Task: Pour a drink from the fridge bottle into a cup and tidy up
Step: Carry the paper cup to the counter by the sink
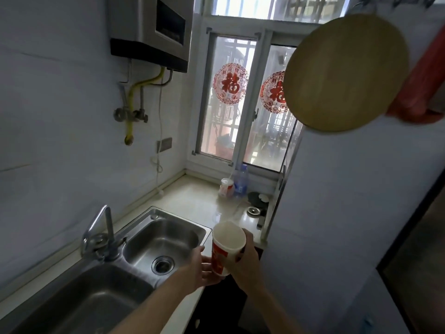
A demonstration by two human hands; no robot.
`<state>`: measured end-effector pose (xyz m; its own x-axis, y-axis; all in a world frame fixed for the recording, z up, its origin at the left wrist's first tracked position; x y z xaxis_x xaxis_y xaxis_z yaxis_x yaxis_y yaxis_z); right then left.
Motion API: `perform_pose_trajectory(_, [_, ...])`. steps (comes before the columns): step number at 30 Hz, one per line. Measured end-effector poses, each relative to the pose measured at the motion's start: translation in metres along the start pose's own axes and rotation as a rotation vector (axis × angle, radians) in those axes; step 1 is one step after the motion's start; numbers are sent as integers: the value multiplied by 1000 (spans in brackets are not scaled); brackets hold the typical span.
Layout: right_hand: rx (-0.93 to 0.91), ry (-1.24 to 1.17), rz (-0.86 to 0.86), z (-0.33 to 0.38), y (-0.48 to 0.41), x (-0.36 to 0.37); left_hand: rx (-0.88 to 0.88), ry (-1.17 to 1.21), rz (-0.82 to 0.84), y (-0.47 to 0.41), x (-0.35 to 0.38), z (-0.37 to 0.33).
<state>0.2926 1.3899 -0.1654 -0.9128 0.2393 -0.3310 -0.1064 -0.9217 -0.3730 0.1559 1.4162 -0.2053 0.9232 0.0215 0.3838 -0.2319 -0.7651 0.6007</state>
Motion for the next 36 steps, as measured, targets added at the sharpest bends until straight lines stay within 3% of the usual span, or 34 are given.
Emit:
perform_pose_trajectory(20, [32,-40,52,-140,-245,-40,20,28,-78,-225,110,-121])
perform_pose_trajectory(36, [13,-71,202,-210,-368,7,-17,135,-178,-346,94,-181])
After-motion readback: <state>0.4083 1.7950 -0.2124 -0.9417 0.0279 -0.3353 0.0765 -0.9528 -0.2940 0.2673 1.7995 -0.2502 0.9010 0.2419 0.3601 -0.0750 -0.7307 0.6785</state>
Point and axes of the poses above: each hand's wrist, its own y-axis away from the middle knuckle, its own x-axis out of the palm, z = x × y, the point moved 3 cm from there along -y, towards the middle knuckle, and after that the axes turned 1 degree about x, right-handed, at the moved point
